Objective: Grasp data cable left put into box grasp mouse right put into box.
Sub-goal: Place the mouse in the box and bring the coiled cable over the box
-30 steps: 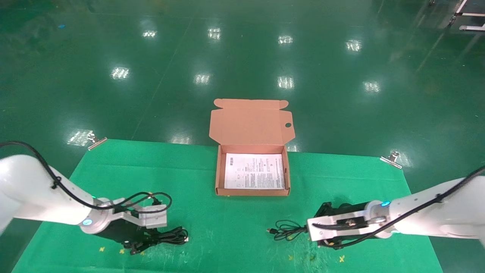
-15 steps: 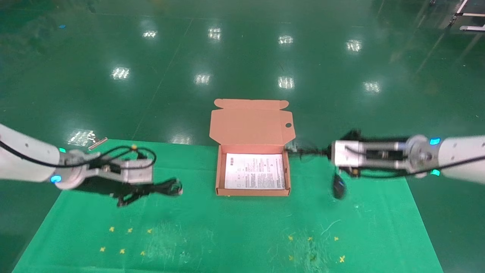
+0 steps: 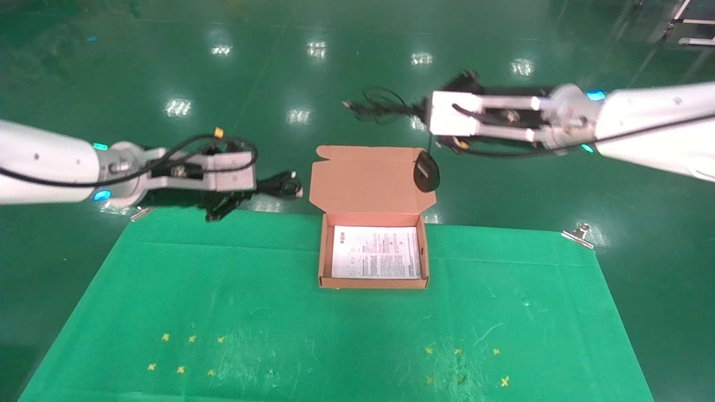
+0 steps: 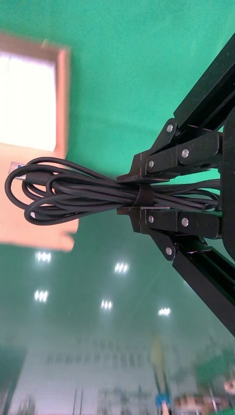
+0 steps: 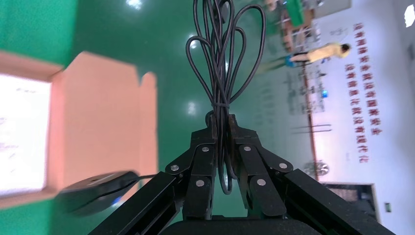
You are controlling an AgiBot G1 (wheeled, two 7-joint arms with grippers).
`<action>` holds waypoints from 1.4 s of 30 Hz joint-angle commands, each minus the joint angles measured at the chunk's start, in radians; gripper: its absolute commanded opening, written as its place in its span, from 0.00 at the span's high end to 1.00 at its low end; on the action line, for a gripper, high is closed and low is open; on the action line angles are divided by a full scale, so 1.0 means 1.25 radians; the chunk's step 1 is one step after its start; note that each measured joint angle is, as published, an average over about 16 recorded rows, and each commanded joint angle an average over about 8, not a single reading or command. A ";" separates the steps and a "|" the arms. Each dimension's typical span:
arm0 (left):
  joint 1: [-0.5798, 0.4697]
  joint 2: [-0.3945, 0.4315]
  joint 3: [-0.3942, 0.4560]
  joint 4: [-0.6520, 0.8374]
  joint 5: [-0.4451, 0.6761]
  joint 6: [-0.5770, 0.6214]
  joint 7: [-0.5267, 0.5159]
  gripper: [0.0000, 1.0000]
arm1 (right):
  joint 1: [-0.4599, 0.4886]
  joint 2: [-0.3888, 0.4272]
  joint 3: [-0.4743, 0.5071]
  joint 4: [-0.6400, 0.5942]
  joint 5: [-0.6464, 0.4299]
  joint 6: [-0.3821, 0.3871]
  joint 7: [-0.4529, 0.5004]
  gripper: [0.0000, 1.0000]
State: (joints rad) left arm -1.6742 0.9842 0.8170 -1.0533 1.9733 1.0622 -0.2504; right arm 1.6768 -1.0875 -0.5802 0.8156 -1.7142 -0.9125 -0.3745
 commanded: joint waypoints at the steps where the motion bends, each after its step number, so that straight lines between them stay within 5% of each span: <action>1: -0.008 0.008 -0.004 -0.015 0.012 -0.018 -0.014 1.00 | 0.022 -0.028 0.005 -0.017 0.009 0.012 -0.016 1.00; 10: -0.041 0.038 -0.014 0.005 0.034 -0.061 -0.016 1.00 | 0.073 -0.094 0.017 -0.120 0.040 0.028 -0.095 1.00; 30: -0.008 0.023 0.005 -0.005 0.048 -0.043 -0.013 1.00 | 0.062 -0.128 0.015 -0.207 0.044 0.047 -0.130 1.00; 42: 0.022 -0.006 0.024 -0.040 0.111 -0.011 -0.098 1.00 | 0.053 -0.203 0.005 -0.312 0.056 0.086 -0.182 1.00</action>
State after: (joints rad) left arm -1.6485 0.9755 0.8458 -1.1068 2.1096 1.0547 -0.3738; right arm 1.7395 -1.3344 -0.5803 0.4360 -1.6340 -0.8061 -0.5974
